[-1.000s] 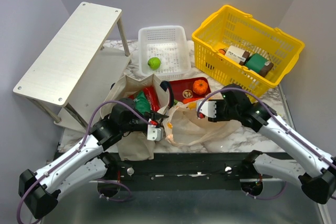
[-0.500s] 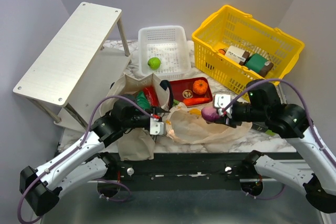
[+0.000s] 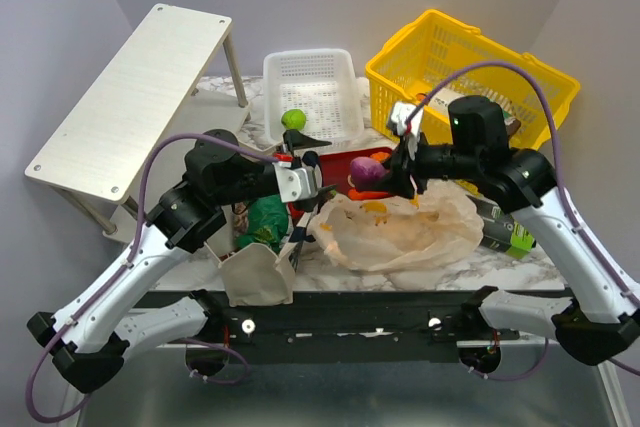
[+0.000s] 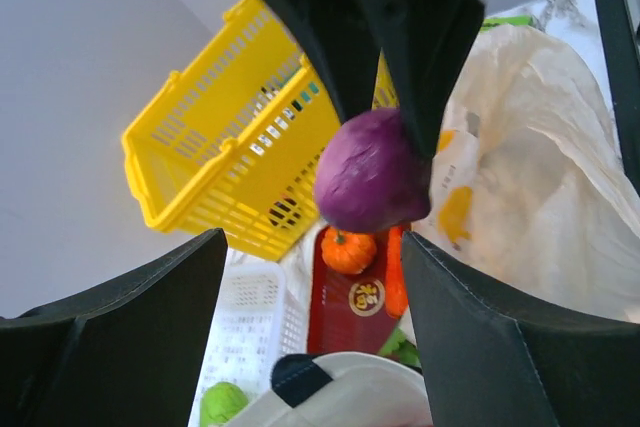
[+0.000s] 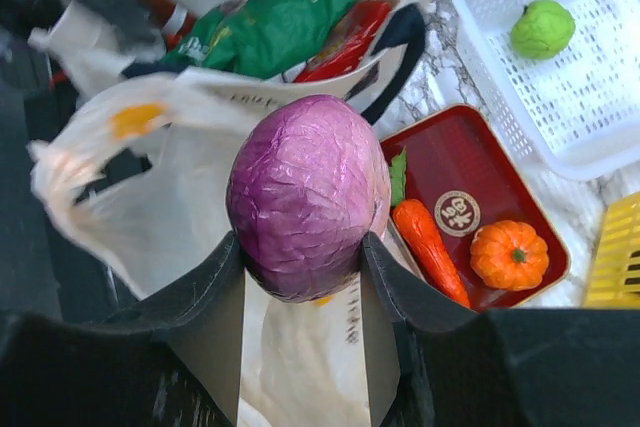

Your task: Untie the knot of the grocery bags and take out the mixed food

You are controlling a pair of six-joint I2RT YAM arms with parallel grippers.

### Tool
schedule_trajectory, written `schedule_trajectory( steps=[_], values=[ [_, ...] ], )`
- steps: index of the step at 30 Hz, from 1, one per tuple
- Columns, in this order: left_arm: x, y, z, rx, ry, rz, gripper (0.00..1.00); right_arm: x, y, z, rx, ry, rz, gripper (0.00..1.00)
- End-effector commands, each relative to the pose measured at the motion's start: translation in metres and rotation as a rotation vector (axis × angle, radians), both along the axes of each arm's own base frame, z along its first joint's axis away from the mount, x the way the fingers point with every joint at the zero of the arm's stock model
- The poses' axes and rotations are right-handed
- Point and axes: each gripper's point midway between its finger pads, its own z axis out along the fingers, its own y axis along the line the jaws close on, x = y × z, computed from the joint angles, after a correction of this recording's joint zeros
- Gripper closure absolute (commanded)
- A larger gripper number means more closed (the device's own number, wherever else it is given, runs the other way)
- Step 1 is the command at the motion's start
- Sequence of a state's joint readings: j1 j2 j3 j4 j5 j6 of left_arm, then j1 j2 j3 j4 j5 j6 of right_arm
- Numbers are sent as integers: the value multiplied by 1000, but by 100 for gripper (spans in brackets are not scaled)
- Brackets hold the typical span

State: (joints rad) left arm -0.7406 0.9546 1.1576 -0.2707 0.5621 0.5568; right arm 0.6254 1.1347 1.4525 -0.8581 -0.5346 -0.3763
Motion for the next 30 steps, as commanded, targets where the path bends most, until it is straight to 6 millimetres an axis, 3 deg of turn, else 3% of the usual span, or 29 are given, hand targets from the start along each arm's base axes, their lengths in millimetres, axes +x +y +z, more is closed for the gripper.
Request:
schedule_trajectory(
  steps=[1,4,7,9,10,17,23,30],
  values=[
    [7,2,17,18,-85,28,16,40,13,55,296,213,-170,86],
    [20,2,23,21,-148,83,15,54,17,69,371,294,-193,86],
    [27,-3,24,28,-160,87,14,53,25,89,430,329,-141,84],
    [32,-7,34,-27,-162,110,5,47,32,94,442,350,-73,84],
    [32,-14,35,-36,-162,109,1,45,33,94,443,357,-52,84],
    [55,-19,45,-60,-234,246,1,40,36,83,453,416,-35,84],
    [59,-28,43,-68,-240,244,2,35,34,80,458,429,-35,82],
    [54,-43,23,0,-270,186,7,30,33,80,467,454,-29,82]
  ],
)
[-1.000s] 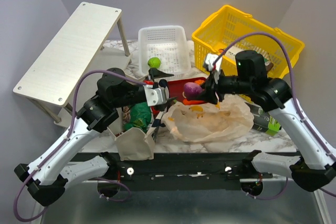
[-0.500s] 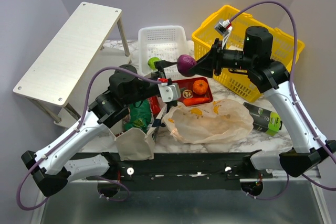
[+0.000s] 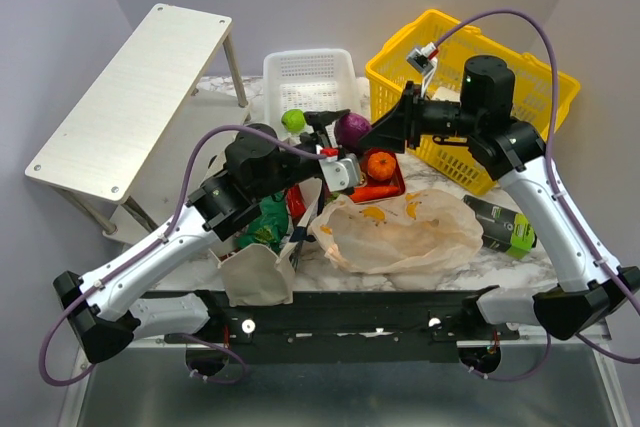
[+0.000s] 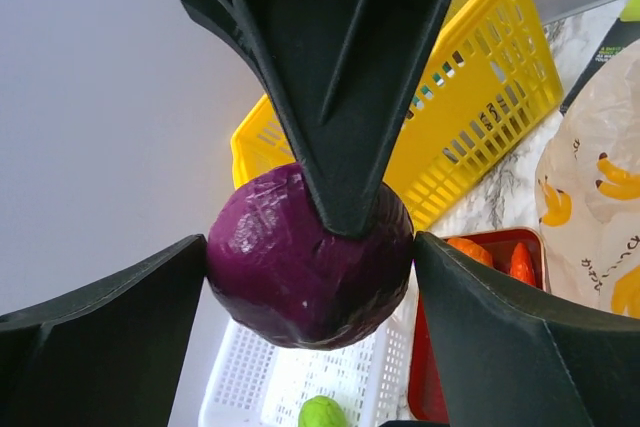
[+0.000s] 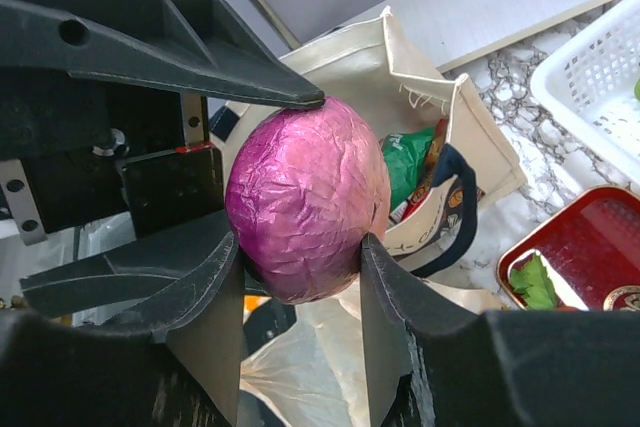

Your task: Untie the knot of the grocery bags and take out the mixed food

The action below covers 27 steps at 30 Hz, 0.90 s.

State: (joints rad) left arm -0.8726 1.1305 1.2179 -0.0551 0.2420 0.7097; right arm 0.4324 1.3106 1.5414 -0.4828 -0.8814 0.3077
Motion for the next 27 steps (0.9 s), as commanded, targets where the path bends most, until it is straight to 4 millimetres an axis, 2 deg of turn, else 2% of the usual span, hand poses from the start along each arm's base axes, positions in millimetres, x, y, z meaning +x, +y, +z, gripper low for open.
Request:
schedule_trajectory(
  steps=[1,3,5,7,9,10,11,13,14,15,16,18,19,20,21,24,25,27],
  values=[
    [-1,-5,-4,29,-59,-1,8,-15,-1,12,41,-4,40,81],
    [0,-6,-13,71,-90,2,16,-14,-1,8,43,18,39,81],
    [-1,-7,-23,128,-107,-7,30,-14,-1,7,50,47,38,80],
    [-2,-7,-27,171,-138,-13,35,-14,0,4,53,70,41,79],
    [-2,-7,-33,216,-135,-23,42,-18,1,0,54,88,70,70],
    [-2,-8,-35,234,-143,-32,43,-19,2,-4,53,99,83,64],
    [-2,-8,-39,263,-135,-40,44,-20,1,-6,51,100,91,46],
    [-4,-9,-43,287,-120,-61,44,-21,-9,-3,51,74,88,34],
    [-4,-9,-48,317,-90,-74,46,-21,-16,-3,43,84,76,21],
    [-2,-8,-51,328,-65,-75,47,-22,-23,-2,40,85,75,1],
    [3,-3,-53,331,-30,-61,48,-11,-39,-3,28,50,29,0],
    [5,-1,-63,343,75,-81,50,-7,-60,-14,-18,57,-47,0],
    [13,6,-66,346,117,-63,51,3,-73,-24,-76,-25,-95,0],
    [11,3,-72,356,173,-106,51,-2,-83,-36,-144,-41,-141,0],
    [11,5,-75,356,218,-113,52,11,-97,-62,-244,-68,-223,0],
    [8,1,-93,418,317,-180,53,19,-125,-107,-447,-216,-262,0],
    [7,-1,-99,439,346,-196,53,19,-134,-142,-537,-230,-231,0],
    [9,-9,-113,481,418,-229,55,26,-152,-177,-666,-241,-250,0]
  ],
)
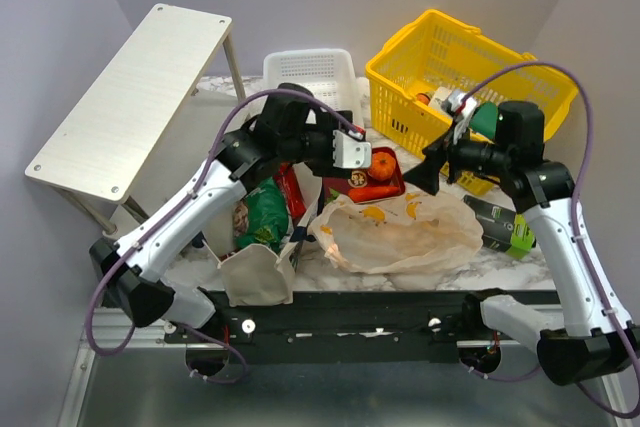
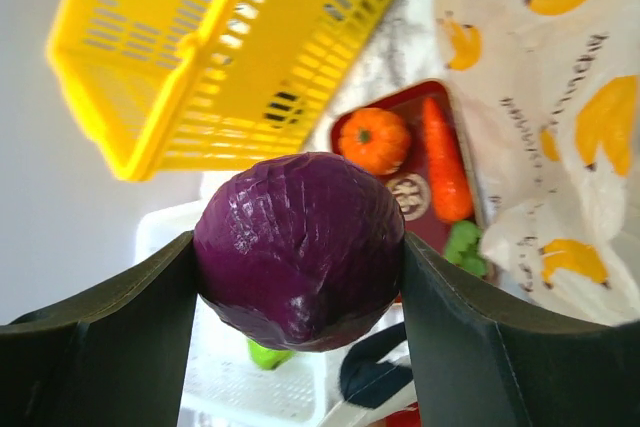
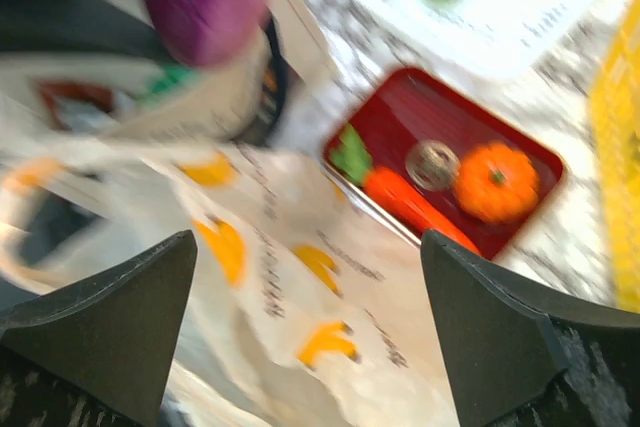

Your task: Untie the knot of the grocery bags and take out the mixed food

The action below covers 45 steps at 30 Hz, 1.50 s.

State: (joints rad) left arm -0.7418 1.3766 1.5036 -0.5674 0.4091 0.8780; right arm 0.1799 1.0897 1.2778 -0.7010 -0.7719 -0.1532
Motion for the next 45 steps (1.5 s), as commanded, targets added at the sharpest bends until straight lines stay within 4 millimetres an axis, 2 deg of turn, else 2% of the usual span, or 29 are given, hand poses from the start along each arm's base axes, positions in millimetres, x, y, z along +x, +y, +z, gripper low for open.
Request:
schedule_trajectory(
  steps=[1,4,5,7,9,11,12,14,16,18,22,23,25,26,29,31,37,41,43,44,45],
  values=[
    [-26,-15,-41,102,272,-123,56,12,-55,-118,-443,-10,-27,0],
    [-13,-29,-56,130,365,-92,56,6,-66,-146,-533,-29,11,0],
    [-3,-36,-63,136,384,-71,56,-3,-71,-163,-570,-30,50,0],
    [10,-40,-71,144,395,-23,56,-17,-75,-176,-611,-41,89,1],
    [22,-48,-83,135,419,21,56,-44,-79,-190,-642,-46,146,4],
    [35,-53,-101,139,453,86,57,-68,-80,-191,-660,-91,201,5],
    [40,-54,-105,141,461,110,56,-80,-82,-200,-671,-86,225,5],
    [54,-56,-123,163,465,167,57,-97,-85,-205,-694,-113,279,5],
    [62,-57,-134,174,473,200,57,-107,-87,-202,-700,-173,291,5],
    [72,-56,-153,208,468,242,57,-115,-86,-197,-697,-226,313,5],
    [88,-53,-184,241,458,303,56,-115,-80,-186,-632,-233,258,3],
    [90,-52,-198,263,470,315,56,-114,-77,-179,-602,-220,235,2],
    [99,-50,-207,272,469,346,56,-115,-72,-174,-570,-195,236,3],
    [102,-49,-218,288,479,358,55,-111,-70,-167,-554,-198,217,2],
    [117,-41,-232,314,473,426,55,-100,-67,-156,-539,-211,184,2],
    [125,-37,-233,301,483,455,55,-97,-64,-154,-527,-217,191,2],
    [128,-28,-252,279,555,517,53,-87,-62,-152,-517,-208,174,3],
    [122,-38,-262,259,603,462,52,-86,-59,-149,-493,-198,157,3],
    [125,-43,-262,244,611,463,51,-83,-59,-148,-490,-190,142,2],
    [126,-45,-271,256,621,462,50,-80,-58,-141,-476,-192,122,2],
    [130,-49,-266,246,617,460,50,-78,-57,-136,-468,-195,114,2]
  ],
)
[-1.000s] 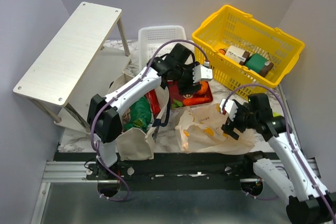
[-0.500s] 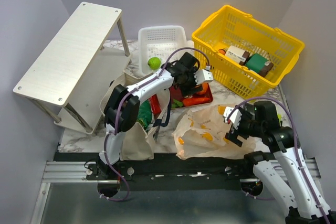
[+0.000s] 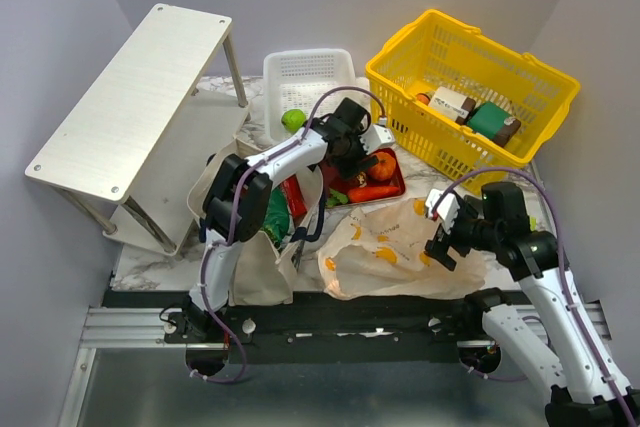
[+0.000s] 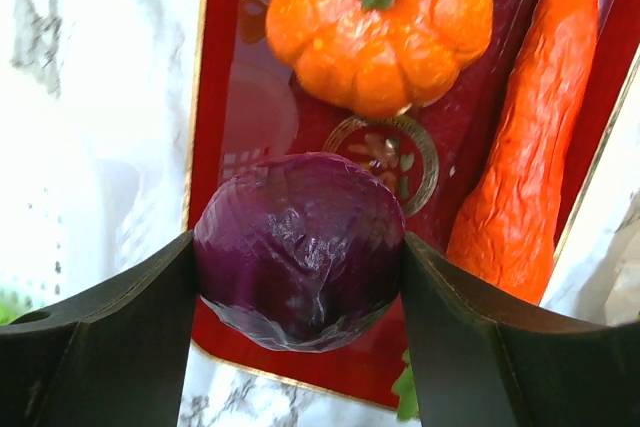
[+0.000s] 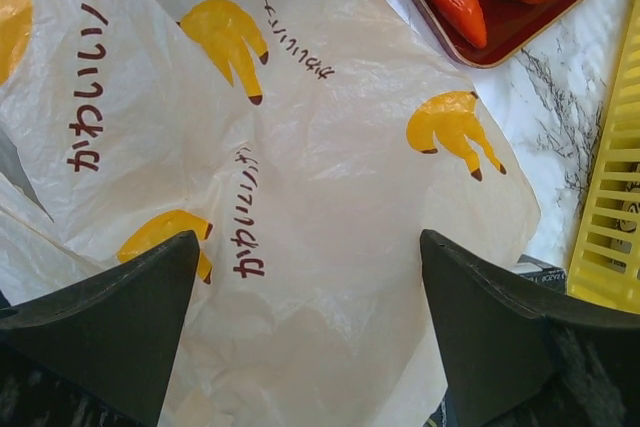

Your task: Untie the knot of the grocery bags and take out the mixed food

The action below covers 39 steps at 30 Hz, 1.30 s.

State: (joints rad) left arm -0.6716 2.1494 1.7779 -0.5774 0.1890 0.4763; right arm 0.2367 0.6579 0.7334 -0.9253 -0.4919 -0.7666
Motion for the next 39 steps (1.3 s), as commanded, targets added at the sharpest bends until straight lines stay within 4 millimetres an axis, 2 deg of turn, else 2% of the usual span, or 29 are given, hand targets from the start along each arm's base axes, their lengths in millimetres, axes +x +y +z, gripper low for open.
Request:
schedule_trajectory(
  steps=[1,2,3,6,11,13,14,15,16,17,19,20,22,23,25,27,28,30,34,36,37,38,39],
  values=[
    [6,-22,-9,-50,30,-9,49,14,11,32,77,-48,-24,2],
    [8,-23,-16,-42,37,-18,48,18,12,42,88,-65,-31,2],
    [11,-27,-11,-49,28,-24,48,19,12,47,91,-76,-31,1],
    [19,-30,-13,-45,24,-20,47,26,11,58,84,-102,-45,1],
    [21,-27,-22,-16,19,-14,44,27,9,61,75,-115,-48,1],
    [20,-23,-24,-7,21,4,38,27,9,61,76,-112,-47,0],
    [21,-23,-17,-13,6,8,34,27,10,62,81,-113,-48,0],
    [20,-20,-17,-7,2,17,28,27,10,64,84,-116,-47,0],
    [20,-19,-12,-11,-5,22,5,29,10,65,83,-121,-51,0],
    [20,-18,2,-29,-25,30,1,31,10,66,85,-124,-58,0],
    [17,-18,16,-54,-33,29,1,35,9,69,82,-132,-62,0],
    [15,-18,38,-86,-54,37,1,38,10,73,88,-146,-63,0],
    [11,-19,61,-135,-66,50,1,42,11,76,90,-155,-67,0],
    [8,-19,89,-182,-86,68,1,47,12,78,93,-158,-70,0],
    [7,-18,122,-240,-124,95,1,51,14,85,106,-171,-70,0],
    [2,-16,177,-342,-165,152,1,57,17,92,120,-179,-69,0],
    [2,-12,195,-368,-183,191,1,61,18,94,124,-180,-72,0],
    [-1,3,251,-448,-240,293,1,67,20,96,132,-173,-81,0],
    [-19,33,321,-554,-280,417,1,74,24,100,156,-153,-91,0],
    [-25,58,378,-687,-349,520,1,78,26,96,162,-117,-111,0],
    [-27,66,400,-756,-383,550,1,80,26,95,163,-103,-120,0],
    [-42,82,440,-870,-436,572,1,82,26,96,172,-90,-141,0],
    [-44,91,474,-976,-528,569,1,84,27,94,174,-79,-152,0]
  ],
)
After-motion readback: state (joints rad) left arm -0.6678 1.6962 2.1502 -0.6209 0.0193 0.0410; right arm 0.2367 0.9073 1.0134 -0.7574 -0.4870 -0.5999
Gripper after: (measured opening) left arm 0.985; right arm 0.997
